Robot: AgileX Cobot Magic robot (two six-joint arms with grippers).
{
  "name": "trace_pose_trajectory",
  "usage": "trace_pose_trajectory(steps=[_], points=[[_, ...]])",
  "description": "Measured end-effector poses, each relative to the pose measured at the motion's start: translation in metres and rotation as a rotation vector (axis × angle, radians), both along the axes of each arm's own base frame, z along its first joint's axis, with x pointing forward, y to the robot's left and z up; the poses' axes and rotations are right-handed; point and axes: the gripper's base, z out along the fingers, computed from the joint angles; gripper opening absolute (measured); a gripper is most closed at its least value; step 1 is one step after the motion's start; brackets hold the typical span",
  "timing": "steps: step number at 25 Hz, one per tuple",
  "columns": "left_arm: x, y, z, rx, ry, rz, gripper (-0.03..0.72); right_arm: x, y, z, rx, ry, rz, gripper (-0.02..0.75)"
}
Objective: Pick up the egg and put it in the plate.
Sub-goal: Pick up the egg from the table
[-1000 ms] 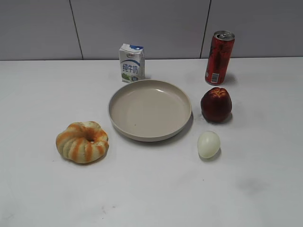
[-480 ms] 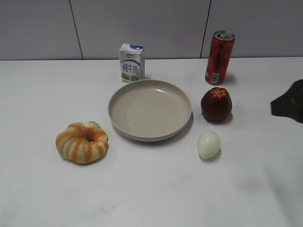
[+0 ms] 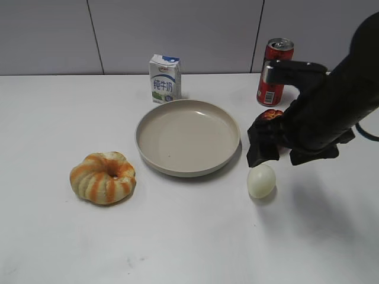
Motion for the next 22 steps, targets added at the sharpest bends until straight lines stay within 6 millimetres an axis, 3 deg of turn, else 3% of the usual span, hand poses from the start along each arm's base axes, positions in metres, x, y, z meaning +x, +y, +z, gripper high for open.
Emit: trace_pose_trajectory(steps=[6,11,16,22], points=[[0.0,0.0,0.0,0.0,0.0,0.0,0.446,0.02,0.009,-0.052,-0.043,0.12,-0.057,0.626],[0.0,0.0,0.0,0.0,0.0,0.0,0.446,0.029,0.012,-0.076,-0.054,0.136,-0.092,0.586],[0.0,0.0,0.0,0.0,0.0,0.0,0.446,0.032,0.013,-0.082,-0.055,0.131,-0.102,0.473],[0.0,0.0,0.0,0.0,0.0,0.0,0.446,0.03,0.012,-0.081,-0.06,0.152,-0.098,0.462]])
